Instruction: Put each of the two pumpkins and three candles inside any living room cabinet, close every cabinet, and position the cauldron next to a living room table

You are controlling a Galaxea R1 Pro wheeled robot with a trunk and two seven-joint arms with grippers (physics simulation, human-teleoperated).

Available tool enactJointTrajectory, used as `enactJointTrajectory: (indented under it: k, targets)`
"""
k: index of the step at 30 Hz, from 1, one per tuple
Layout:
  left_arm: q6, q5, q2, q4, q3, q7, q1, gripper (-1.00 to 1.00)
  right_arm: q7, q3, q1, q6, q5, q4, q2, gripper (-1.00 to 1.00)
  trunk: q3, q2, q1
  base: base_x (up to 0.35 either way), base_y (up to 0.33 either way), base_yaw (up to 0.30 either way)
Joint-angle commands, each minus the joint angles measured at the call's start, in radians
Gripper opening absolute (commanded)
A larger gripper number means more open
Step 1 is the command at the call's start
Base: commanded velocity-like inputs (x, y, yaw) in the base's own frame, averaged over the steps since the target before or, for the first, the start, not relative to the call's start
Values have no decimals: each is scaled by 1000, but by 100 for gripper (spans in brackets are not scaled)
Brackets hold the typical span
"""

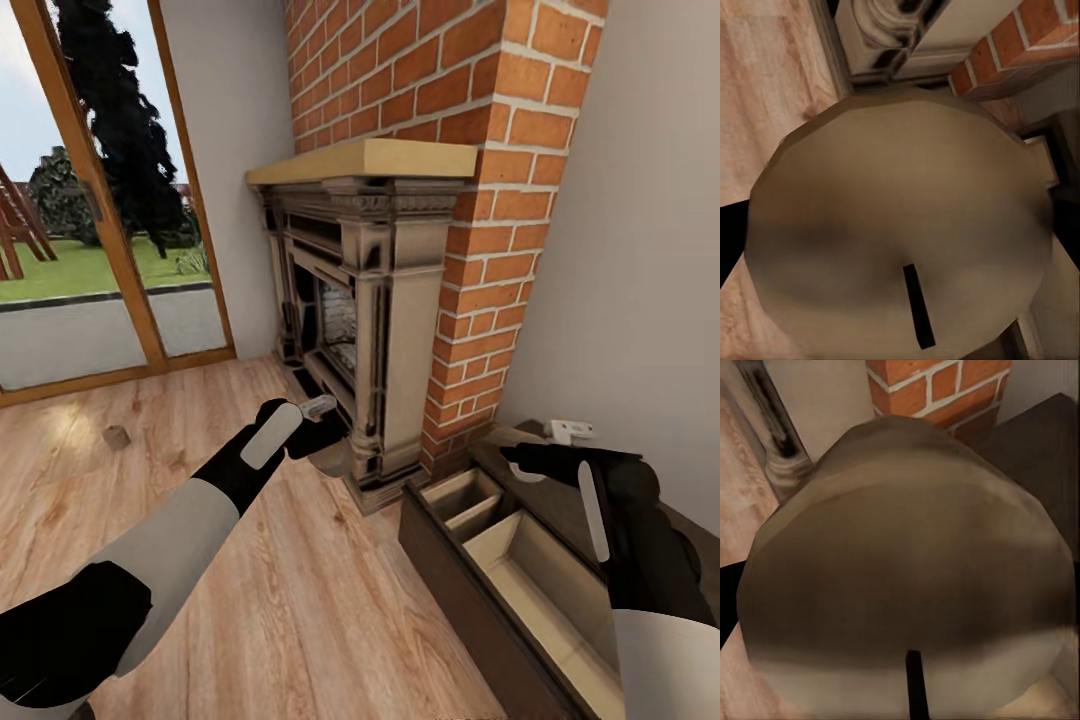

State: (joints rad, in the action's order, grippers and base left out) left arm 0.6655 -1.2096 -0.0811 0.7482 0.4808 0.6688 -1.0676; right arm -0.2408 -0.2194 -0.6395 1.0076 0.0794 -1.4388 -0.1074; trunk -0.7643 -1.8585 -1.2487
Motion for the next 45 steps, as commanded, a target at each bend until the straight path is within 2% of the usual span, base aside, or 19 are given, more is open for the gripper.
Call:
enactJointTrajectory:
  k: [1, 45]
  targets:
    - [0, 0, 0, 0, 0, 0, 0, -100, 0, 0, 0, 0, -1, 0, 0, -100, 1, 0, 0, 0, 0, -267]
    - [-3, -1, -2, -4, 1, -15, 0, -100, 0, 0, 0, 0, -3, 0, 0, -100, 40, 0, 0, 0, 0, -267]
